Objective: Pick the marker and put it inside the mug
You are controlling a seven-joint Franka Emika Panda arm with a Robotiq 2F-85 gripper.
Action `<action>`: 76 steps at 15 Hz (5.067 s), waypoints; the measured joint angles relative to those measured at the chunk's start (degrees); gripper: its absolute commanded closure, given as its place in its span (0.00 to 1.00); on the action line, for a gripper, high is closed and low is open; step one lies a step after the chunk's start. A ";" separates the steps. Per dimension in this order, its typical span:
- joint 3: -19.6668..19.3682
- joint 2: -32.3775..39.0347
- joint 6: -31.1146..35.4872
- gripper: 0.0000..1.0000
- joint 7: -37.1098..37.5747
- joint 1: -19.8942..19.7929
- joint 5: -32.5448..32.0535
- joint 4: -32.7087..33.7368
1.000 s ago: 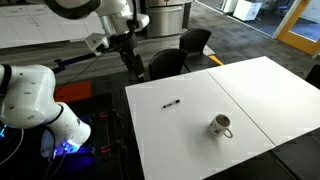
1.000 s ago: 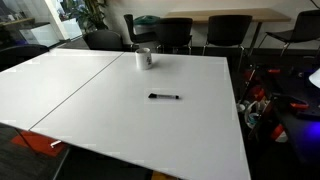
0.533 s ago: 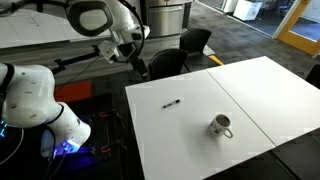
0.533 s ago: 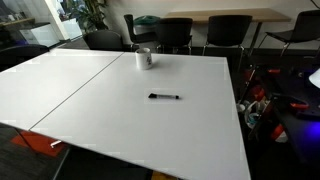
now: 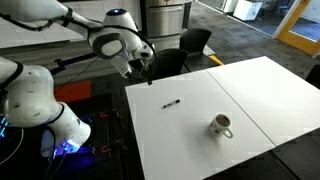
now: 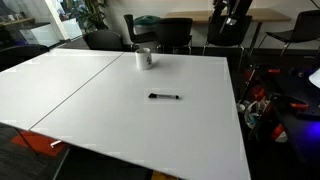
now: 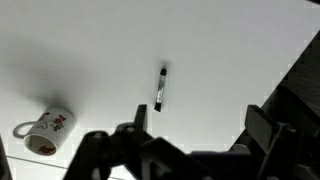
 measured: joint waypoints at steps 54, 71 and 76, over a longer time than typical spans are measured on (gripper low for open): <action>-2.23 59.79 14.48 0.00 3.13 -2.08 -4.86 38.00; -2.13 66.64 14.39 0.51 3.13 -2.16 -4.86 44.38; -1.92 67.84 14.24 0.89 3.13 -2.17 -4.86 46.16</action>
